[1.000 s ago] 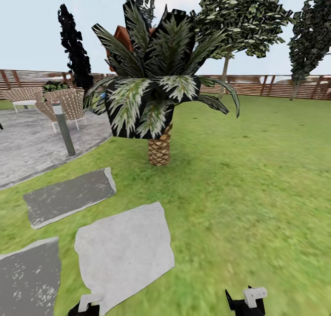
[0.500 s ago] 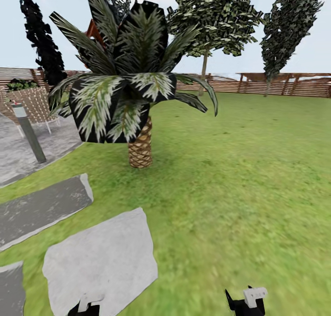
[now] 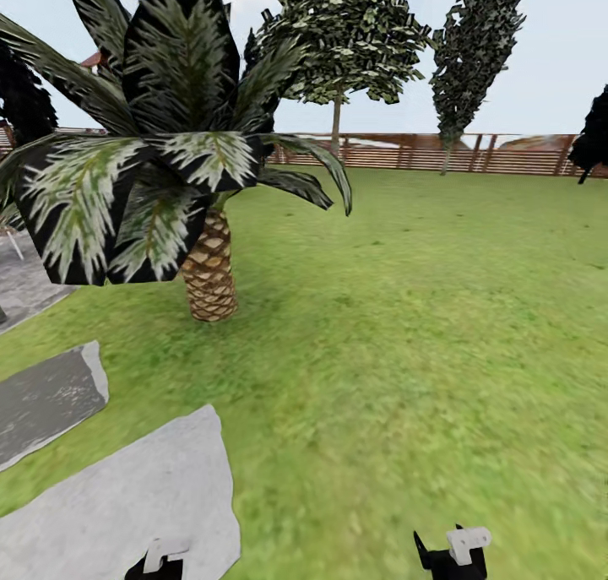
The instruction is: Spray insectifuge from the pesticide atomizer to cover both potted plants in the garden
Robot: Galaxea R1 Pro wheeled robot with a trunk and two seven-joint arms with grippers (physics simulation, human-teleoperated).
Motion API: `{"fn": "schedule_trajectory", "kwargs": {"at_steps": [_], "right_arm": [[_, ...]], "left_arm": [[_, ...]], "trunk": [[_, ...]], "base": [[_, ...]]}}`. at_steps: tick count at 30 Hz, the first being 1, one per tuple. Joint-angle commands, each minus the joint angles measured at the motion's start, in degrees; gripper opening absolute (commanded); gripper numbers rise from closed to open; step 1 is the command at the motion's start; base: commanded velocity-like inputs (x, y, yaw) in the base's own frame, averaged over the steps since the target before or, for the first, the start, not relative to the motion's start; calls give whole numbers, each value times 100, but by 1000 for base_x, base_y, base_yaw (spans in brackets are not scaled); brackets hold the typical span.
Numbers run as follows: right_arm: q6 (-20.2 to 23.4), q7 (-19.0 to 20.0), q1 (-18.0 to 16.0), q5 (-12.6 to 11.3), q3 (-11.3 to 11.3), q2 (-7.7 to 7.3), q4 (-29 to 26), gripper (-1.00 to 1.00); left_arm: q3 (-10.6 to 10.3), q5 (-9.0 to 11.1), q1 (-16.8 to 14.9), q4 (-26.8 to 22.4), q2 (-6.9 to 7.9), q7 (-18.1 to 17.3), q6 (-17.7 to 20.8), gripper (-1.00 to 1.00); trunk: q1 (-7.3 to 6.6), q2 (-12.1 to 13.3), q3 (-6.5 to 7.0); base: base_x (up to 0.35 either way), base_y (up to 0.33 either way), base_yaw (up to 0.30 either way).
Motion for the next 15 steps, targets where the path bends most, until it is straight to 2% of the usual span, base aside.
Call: {"fn": "schedule_trajectory", "kwargs": {"at_steps": [1,15], "right_arm": [[-14,46,-4,-62,19,-1,5,100],[-14,46,-4,-62,19,-1,5,100]], "left_arm": [[27,-59,-4,7,-1,24,-23,-100],[33,-58,-4,7,-1,24,-31,-100]], "trunk": [[2,-2,-5],[2,-2,-5]], "base": [[254,-235,-240],[256,-234,-236]]}}
